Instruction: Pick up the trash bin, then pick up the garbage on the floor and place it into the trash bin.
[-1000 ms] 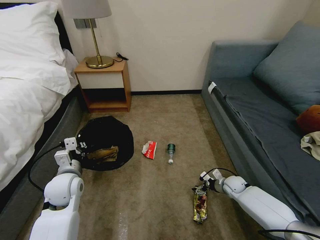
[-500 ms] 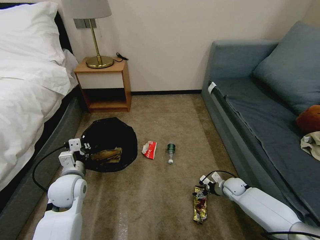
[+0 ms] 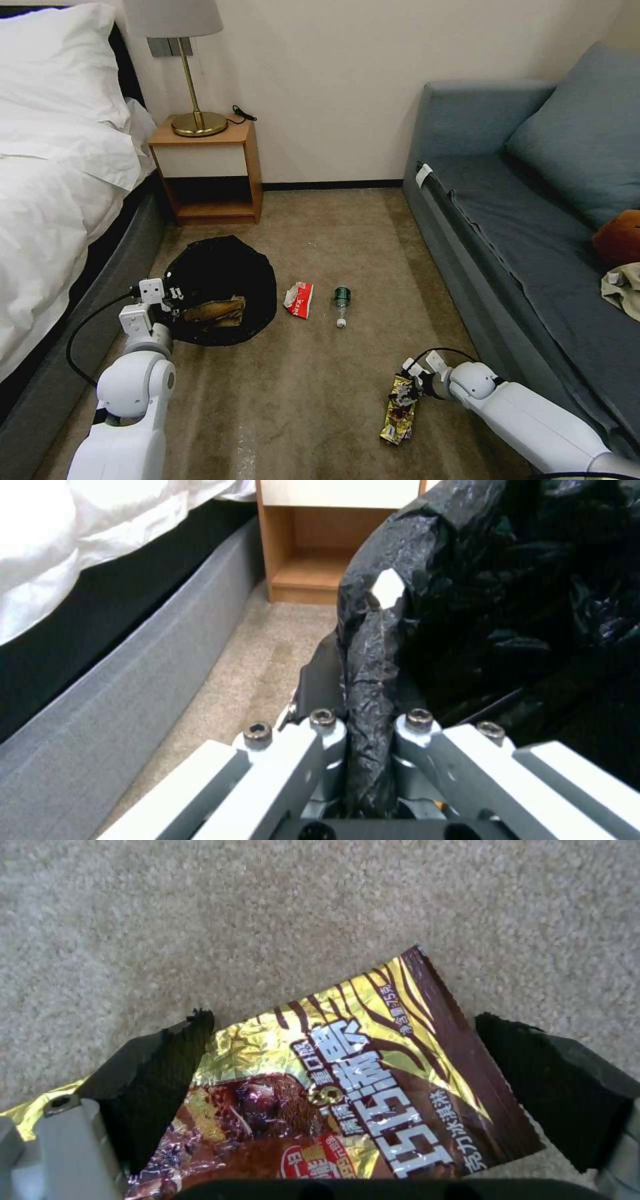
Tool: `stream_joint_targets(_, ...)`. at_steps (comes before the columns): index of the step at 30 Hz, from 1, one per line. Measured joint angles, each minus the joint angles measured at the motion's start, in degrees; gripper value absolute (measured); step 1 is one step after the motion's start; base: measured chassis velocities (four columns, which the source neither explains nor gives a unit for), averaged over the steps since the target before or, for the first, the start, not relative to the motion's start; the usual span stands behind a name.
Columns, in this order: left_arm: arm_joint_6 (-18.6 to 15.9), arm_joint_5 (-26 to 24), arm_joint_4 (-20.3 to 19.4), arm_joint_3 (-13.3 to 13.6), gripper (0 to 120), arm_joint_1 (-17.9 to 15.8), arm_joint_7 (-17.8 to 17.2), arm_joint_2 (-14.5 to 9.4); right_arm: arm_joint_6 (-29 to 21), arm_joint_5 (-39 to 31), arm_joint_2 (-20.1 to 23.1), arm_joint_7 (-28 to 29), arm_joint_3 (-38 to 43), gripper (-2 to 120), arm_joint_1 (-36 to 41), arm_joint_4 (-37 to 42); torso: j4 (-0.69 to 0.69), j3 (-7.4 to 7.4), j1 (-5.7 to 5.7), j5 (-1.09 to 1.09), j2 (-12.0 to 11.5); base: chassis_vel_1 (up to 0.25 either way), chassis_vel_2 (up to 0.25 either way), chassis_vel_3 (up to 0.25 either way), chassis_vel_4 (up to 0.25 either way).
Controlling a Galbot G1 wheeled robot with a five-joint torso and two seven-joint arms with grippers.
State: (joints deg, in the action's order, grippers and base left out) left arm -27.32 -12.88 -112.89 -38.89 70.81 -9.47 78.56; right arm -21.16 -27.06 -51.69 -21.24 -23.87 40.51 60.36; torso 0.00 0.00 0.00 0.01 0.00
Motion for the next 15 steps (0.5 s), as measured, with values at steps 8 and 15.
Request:
stream_joint_targets(8, 0.3, -0.3, -0.1, -0.3, 3, 0.1, 0.0, -0.3, -0.2, 0.2, 0.0, -0.1, 0.1, 98, 0.5, 0.0, 0.00, 0.00, 0.00, -0.01, 0.0, 0.000, 0.000, 0.000, 0.000)
stream_joint_targets(15, 0.6, -0.3, 0.2, -0.3, 3, 0.0, 0.1, -0.2, -0.2, 0.2, -0.1, -0.5, 0.1, 76, 0.6, 0.3, -0.01, -0.01, 0.00, -0.05, 0.0, 0.000, 0.000, 0.000, 0.000)
